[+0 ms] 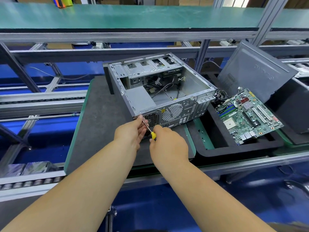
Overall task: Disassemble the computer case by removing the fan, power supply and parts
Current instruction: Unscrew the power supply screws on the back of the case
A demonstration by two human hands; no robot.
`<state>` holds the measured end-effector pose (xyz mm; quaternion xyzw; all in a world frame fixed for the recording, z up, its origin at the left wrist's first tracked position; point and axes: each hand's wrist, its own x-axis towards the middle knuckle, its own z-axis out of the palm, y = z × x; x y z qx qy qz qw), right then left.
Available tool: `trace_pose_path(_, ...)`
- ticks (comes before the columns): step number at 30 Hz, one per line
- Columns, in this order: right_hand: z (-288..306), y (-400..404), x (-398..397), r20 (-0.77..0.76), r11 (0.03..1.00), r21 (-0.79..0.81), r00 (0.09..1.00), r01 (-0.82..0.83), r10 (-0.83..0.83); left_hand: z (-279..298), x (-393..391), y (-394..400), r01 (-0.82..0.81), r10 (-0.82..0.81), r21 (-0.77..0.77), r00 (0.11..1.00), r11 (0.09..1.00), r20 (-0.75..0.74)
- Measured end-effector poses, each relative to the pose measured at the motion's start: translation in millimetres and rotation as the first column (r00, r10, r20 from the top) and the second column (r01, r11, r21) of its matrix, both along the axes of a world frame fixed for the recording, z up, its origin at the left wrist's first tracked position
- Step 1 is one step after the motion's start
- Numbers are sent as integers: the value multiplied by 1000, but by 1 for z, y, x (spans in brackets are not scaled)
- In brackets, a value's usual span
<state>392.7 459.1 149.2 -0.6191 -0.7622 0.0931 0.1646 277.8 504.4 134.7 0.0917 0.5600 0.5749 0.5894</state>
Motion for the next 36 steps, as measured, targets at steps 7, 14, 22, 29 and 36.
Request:
trace_pose_path(7,-2,2,6,-76,995,-101,997,7,-15,3,-3,-3,33,-33,-2,999,999,-8)
trace_pose_path(14,-7,11,31,-174,991,-137,985,-3,-21,8,-8,-5,34,-28,41,988,999,-155)
trace_pose_path(22,-4,34,53,-766,948,-315,601,-38,-230,26,8,-13,404,-381,21,876,914,-295)
trace_pose_path(29,-4,39,72,-842,925,-326,505,-198,-189,30,34,-12,577,-557,-25,777,817,-294)
trace_pose_path(36,-12,47,109,-801,941,-323,558,-100,-216,26,67,-3,649,-625,-15,726,760,-287)
